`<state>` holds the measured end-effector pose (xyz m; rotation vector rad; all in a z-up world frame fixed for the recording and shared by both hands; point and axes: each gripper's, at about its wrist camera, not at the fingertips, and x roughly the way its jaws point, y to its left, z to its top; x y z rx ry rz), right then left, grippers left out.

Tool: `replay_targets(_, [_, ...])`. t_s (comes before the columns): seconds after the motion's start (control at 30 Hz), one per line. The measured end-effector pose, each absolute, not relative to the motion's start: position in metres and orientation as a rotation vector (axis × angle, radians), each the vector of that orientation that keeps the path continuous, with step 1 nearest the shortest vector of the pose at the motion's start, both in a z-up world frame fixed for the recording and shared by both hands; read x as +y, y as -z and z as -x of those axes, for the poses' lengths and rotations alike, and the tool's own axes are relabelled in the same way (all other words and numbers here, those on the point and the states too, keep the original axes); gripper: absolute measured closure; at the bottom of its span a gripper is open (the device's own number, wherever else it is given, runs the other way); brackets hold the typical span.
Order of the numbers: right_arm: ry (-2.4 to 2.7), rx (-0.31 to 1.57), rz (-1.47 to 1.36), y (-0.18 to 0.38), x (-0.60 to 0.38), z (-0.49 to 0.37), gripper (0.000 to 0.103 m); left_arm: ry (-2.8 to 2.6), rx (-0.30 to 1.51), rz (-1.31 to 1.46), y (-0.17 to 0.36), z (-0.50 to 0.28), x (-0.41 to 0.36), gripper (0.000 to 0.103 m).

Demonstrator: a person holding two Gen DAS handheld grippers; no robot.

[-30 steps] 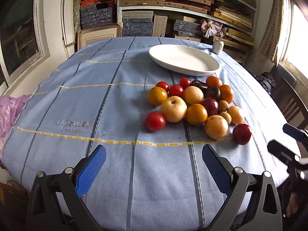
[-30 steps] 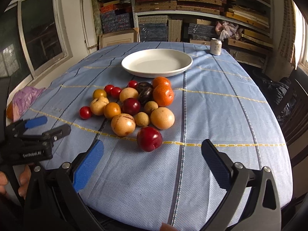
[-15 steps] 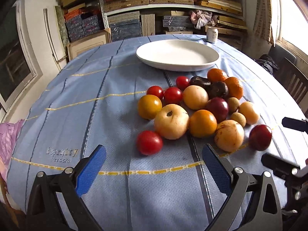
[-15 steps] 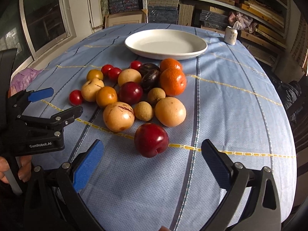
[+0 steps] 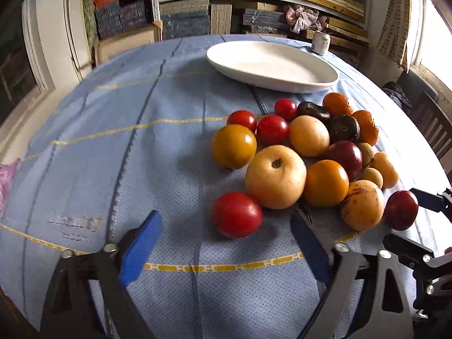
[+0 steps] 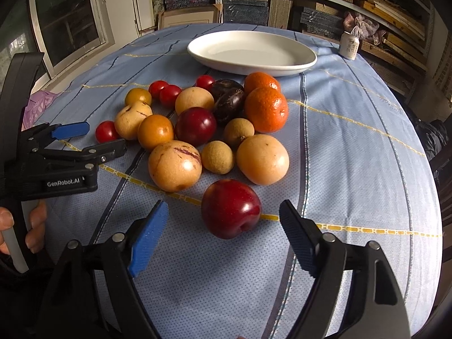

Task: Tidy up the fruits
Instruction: 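Grasp a cherry tomato with the left tool while the right tool grasps a red plum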

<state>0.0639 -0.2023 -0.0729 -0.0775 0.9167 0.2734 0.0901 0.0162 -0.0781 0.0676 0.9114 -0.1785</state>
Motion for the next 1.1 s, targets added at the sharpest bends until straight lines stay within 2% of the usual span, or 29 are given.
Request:
replay_targets(0.07, [-0.278, 0.919, 0.072, 0.074, -0.202, -0.063, 0.030, 0.178, 0.914, -0.070, 0.080, -0.091, 0.017, 0.023])
replay_targets(0.37, [-0.277, 0.910, 0.074, 0.075, -0.201, -0.061, 0.037, 0.172, 0.888, -0.106, 0.077, -0.082, 0.012, 0.042])
replay_targets(0.43, [-0.281, 0.915, 0.068, 0.076, -0.202, -0.062, 0.044, 0.194, 0.883, -0.099, 0.077, -0.081, 0.012, 0.059])
replay_targets(0.57, [-0.294, 0.917, 0.047, 0.077, -0.204, -0.062, 0.047, 0.198, 0.876, -0.106, 0.078, -0.078, 0.009, 0.062])
replay_targets(0.63, [-0.300, 0.916, 0.037, 0.076, -0.206, -0.062, 0.048, 0.206, 0.876, -0.104, 0.078, -0.077, 0.009, 0.070])
replay_targets(0.83, [-0.298, 0.909, 0.025, 0.076, -0.212, -0.064, 0.063, 0.217, 0.869, -0.100, 0.078, -0.073, 0.007, 0.070])
replay_targets(1.1, [-0.310, 0.915, 0.000, 0.076, -0.215, -0.065, 0.063, 0.228, 0.871, -0.083, 0.078, -0.073, 0.010, 0.070])
